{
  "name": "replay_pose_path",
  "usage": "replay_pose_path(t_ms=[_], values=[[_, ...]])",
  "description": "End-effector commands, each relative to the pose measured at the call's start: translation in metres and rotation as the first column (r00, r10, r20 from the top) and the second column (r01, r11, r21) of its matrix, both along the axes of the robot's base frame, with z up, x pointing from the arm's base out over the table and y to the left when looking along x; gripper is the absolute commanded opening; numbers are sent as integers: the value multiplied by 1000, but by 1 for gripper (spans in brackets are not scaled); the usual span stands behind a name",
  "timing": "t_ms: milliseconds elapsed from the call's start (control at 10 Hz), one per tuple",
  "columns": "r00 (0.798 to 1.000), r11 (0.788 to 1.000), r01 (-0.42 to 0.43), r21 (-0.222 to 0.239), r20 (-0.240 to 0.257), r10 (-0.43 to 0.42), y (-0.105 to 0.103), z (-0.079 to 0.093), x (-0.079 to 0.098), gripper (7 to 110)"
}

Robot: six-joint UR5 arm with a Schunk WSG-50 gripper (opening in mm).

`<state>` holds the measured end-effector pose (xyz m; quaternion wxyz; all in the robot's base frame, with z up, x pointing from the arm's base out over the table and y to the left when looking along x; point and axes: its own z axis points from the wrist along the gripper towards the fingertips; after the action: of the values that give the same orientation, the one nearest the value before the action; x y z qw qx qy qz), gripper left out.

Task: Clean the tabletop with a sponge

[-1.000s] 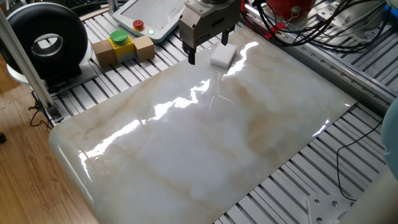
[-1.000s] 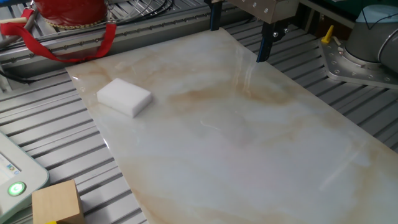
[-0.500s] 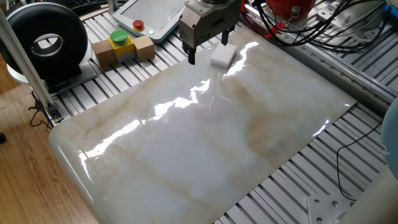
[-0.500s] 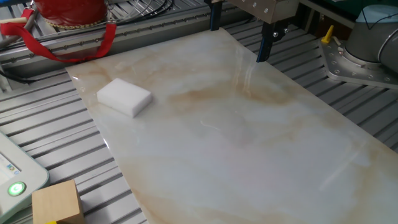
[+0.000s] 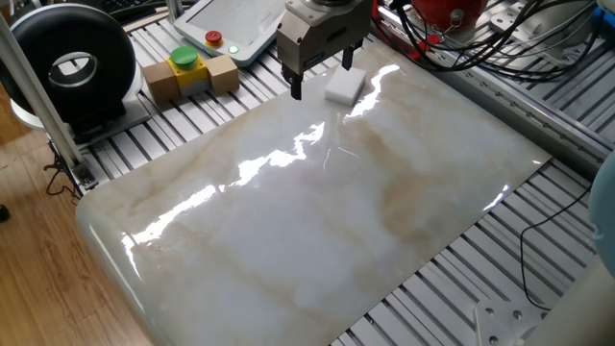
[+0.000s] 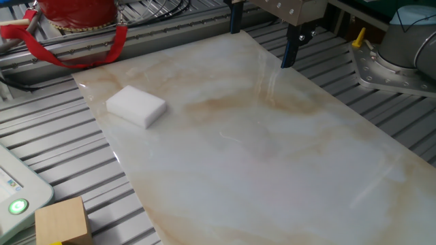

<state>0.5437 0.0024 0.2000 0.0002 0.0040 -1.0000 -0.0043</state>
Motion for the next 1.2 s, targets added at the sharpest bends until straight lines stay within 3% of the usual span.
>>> replay_pose_path(t_ms=[0,100,1100], values=[[989,993,34,111,141,-50,28,4,36,109],[988,993,34,111,144,-50,28,3,37,7],[990,994,25,105,136,-39,27,2,35,7]])
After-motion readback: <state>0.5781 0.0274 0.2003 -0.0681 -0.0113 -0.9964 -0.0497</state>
